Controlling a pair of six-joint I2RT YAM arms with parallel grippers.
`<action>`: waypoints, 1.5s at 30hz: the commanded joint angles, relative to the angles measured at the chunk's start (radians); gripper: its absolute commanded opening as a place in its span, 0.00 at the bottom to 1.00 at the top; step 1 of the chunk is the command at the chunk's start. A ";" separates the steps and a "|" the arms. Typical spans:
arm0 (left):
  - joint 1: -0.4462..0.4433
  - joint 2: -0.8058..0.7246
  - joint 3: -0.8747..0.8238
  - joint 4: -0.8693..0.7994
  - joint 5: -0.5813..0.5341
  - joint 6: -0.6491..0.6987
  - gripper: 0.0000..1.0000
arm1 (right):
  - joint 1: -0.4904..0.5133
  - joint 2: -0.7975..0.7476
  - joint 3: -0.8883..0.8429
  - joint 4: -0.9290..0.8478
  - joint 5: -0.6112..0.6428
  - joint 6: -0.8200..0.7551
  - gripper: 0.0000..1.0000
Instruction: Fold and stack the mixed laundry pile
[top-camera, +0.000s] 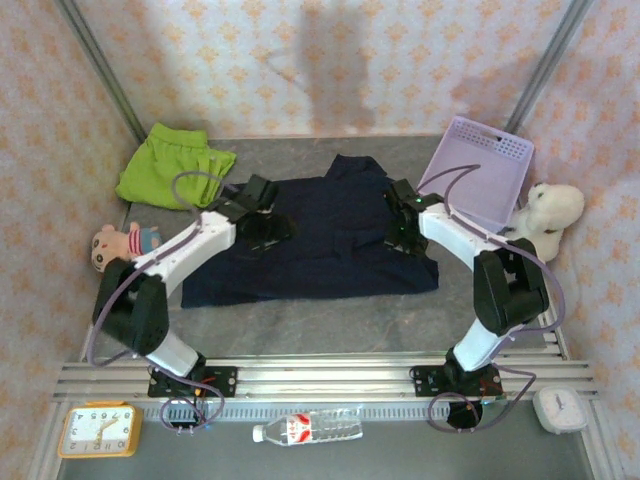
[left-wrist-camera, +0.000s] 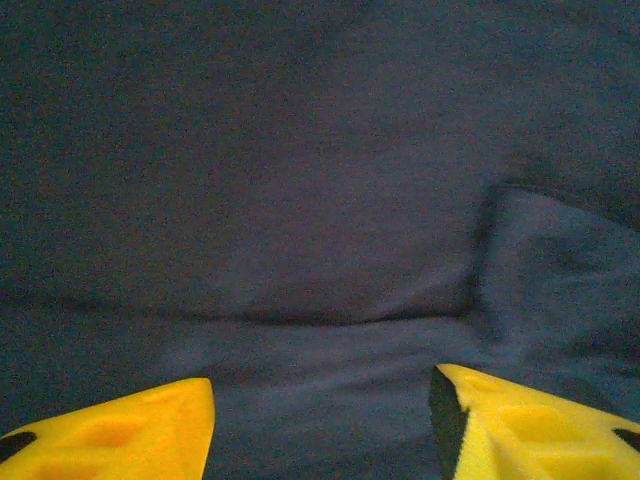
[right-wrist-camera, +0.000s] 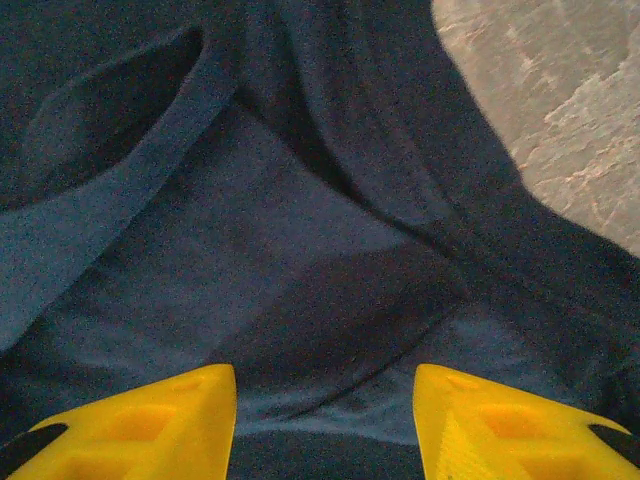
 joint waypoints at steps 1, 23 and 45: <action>-0.072 0.132 0.129 0.047 0.023 0.054 0.52 | -0.036 0.004 -0.005 0.040 -0.018 0.023 0.49; -0.172 0.694 0.678 -0.139 -0.085 0.116 0.49 | -0.132 0.034 -0.173 0.110 -0.071 0.053 0.49; -0.172 0.491 0.491 -0.199 -0.271 0.028 0.61 | -0.134 0.053 -0.183 0.115 -0.080 0.084 0.48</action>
